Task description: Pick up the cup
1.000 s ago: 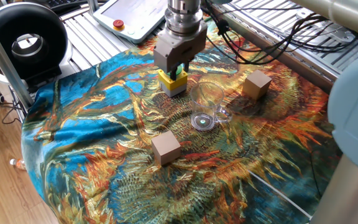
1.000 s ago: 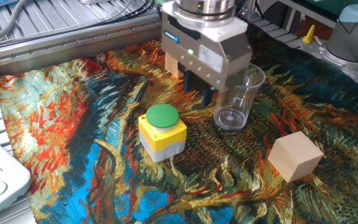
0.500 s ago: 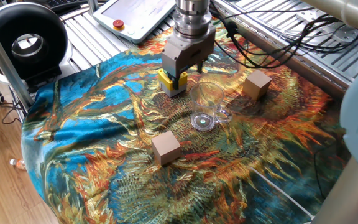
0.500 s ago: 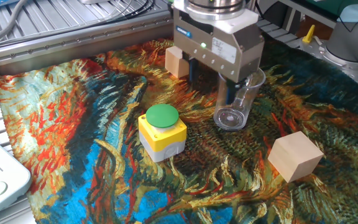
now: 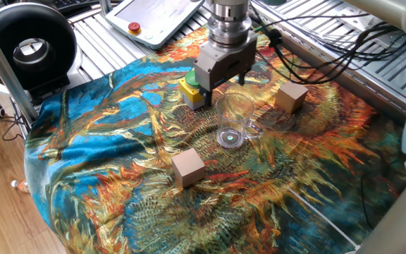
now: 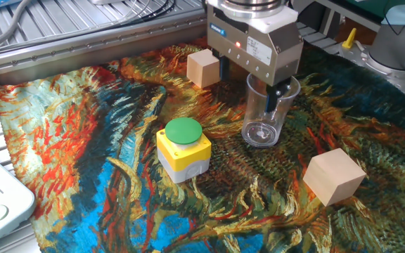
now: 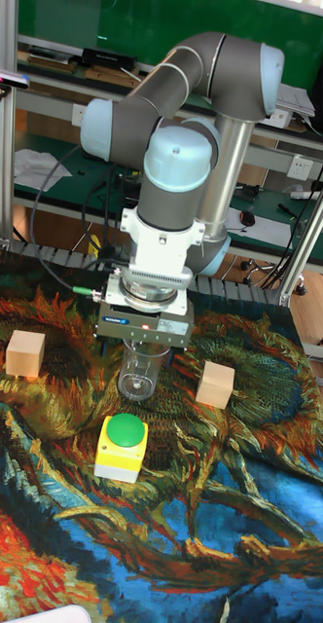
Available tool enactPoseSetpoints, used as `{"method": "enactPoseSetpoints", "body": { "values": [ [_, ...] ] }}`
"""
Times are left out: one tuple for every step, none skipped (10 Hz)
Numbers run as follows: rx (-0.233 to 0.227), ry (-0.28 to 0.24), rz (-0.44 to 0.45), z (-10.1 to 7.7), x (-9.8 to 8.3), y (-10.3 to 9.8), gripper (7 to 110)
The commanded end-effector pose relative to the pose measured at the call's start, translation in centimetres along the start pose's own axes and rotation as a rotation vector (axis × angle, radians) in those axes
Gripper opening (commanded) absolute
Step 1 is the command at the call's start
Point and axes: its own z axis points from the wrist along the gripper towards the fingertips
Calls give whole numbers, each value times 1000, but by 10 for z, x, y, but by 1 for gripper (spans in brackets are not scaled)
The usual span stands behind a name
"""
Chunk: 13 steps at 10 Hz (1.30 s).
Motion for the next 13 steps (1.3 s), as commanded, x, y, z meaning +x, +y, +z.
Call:
{"method": "enactPoseSetpoints", "body": {
  "values": [
    [-57,-27,87,-5,-4,9,110],
    [-91,-42,110,-4,-11,18,110],
    [-92,-48,116,-5,-14,19,110],
    [-77,-35,124,-5,-11,17,110],
    [-71,-17,126,-4,-6,17,110],
    [-62,-18,119,-2,-6,16,110],
    [-52,-21,103,-2,-7,15,110],
    [-9,-25,70,-1,-8,5,110],
    [-11,-27,56,-1,-8,5,110],
    [-19,-31,47,-1,-9,7,110],
    [-31,-35,45,-1,-10,10,110],
    [-48,-37,42,-2,-11,14,110],
    [-59,-50,45,-2,-14,17,88]
  ]
}}
